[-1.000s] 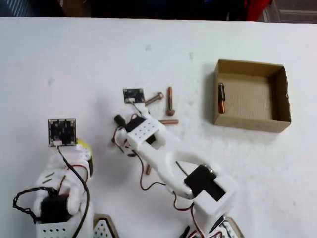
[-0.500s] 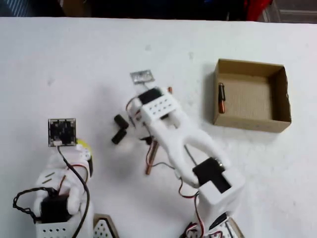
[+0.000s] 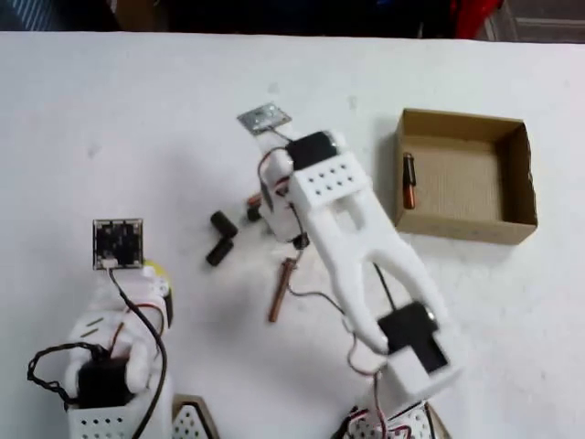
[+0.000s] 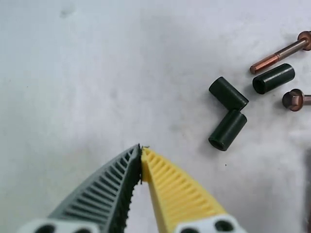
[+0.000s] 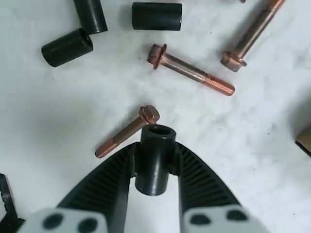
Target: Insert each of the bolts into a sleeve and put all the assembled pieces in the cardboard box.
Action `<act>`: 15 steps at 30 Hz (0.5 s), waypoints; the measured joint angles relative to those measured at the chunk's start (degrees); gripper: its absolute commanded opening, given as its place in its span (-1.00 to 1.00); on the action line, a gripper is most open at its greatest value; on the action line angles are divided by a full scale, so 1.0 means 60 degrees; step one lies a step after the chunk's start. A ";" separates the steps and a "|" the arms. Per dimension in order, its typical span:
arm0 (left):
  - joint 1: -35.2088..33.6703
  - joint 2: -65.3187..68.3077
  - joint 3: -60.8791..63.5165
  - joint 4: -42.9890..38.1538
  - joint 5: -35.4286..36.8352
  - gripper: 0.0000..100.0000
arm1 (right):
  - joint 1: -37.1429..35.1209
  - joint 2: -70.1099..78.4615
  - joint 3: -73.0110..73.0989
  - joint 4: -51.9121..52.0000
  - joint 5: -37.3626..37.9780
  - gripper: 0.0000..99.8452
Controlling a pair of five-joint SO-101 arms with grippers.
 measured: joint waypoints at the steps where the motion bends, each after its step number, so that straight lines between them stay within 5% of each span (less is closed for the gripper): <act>1: 0.0000 0.0000 0.0000 0.0000 0.0000 -0.95 | 0.0015 -0.0381 0.0000 0.0190 0.0015 -0.97; 15: 0.0000 0.0000 0.0000 0.0000 0.0000 -0.95 | 0.0015 -0.5421 0.3048 0.0234 0.0542 -0.96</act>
